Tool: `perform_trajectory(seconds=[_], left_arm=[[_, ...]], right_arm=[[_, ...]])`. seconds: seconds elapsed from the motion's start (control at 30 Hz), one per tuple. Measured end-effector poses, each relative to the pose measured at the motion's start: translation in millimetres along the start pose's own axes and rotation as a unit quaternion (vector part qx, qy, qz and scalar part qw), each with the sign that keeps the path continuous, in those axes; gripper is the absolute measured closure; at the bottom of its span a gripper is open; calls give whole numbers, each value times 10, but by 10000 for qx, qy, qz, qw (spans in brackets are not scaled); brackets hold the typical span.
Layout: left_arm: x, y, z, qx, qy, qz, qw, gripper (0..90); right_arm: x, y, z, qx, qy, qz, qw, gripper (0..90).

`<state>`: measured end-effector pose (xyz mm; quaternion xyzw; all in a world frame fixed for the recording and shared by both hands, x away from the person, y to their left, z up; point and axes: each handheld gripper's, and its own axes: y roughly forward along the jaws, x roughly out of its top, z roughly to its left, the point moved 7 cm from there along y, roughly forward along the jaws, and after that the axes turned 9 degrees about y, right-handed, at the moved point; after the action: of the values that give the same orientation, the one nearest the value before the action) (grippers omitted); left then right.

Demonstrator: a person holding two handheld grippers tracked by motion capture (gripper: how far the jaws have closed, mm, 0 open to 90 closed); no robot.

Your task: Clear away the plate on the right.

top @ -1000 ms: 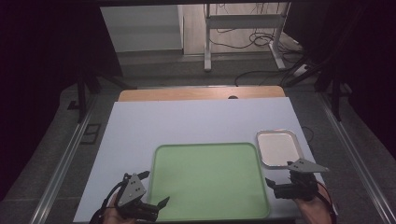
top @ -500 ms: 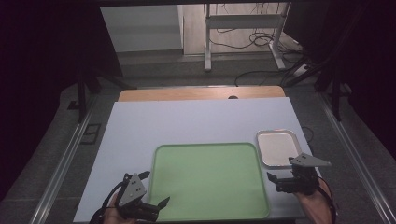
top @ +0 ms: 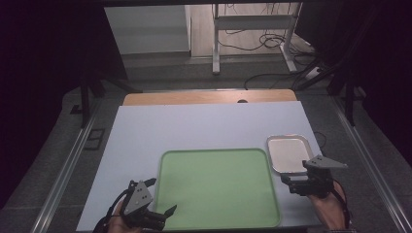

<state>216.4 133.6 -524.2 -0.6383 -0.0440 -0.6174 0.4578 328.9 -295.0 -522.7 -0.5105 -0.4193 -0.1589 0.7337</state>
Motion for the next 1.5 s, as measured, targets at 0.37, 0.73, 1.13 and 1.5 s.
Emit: perform_trajectory(seconds=[0.37,0.73,1.13,1.5], left_arm=[[-2,3,-1,4,9,11,10000,0],[-5,8,-5,0,22,36,10000,0],[-8,14,-7,2,30,58,10000,0],[-12,16,-7,6,42,79,10000,0]], right_arm=[[42,102,-154,-280,141,44,9995,0],[85,153,-304,-421,376,13,9984,0],[116,203,-482,-573,715,170,9956,113],[170,207,-640,-755,862,229,9932,276]])
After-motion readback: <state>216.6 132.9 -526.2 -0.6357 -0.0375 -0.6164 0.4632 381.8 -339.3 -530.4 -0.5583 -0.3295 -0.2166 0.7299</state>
